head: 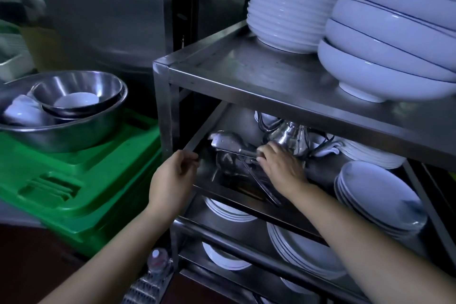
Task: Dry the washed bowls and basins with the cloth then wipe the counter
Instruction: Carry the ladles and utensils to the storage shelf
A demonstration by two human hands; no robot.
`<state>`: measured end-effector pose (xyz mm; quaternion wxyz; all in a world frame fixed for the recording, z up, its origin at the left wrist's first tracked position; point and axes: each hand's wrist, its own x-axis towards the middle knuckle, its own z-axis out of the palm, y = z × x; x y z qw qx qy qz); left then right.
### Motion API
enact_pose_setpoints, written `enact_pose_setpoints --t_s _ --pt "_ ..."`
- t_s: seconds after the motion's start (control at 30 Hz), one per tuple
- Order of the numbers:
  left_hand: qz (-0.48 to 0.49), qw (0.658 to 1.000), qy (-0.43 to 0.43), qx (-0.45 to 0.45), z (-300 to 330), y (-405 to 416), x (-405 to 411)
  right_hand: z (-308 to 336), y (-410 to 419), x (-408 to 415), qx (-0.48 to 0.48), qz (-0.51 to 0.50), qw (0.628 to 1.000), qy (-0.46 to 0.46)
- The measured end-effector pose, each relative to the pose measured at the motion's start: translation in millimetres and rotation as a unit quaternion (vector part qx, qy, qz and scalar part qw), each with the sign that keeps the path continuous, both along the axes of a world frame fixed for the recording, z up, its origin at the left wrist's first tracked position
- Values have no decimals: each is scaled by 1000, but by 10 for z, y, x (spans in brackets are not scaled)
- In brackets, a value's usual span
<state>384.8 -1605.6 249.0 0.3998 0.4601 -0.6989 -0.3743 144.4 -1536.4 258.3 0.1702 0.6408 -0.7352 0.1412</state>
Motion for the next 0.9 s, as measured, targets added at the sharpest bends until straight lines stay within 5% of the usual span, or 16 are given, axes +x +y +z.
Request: enact_pose_setpoints --t_s 0.23,0.37,0.5,0.63,0.9 --pt "-42 999 -3 -2 -8 -95 68 104 -32 59 -97 -20 994 41" --pt "-63 998 -21 -3 -25 -98 122 -55 -15 133 -57 -61 995 59" --pt "-68 997 -34 3 -45 -101 134 -240 -52 26 73 -102 987 -103" --pt "-74 997 -37 1 -47 -103 122 -244 -69 -50 83 -89 972 -202" --pt "-83 994 -68 -8 -88 -134 73 -193 -123 -69 123 -84 987 -59"
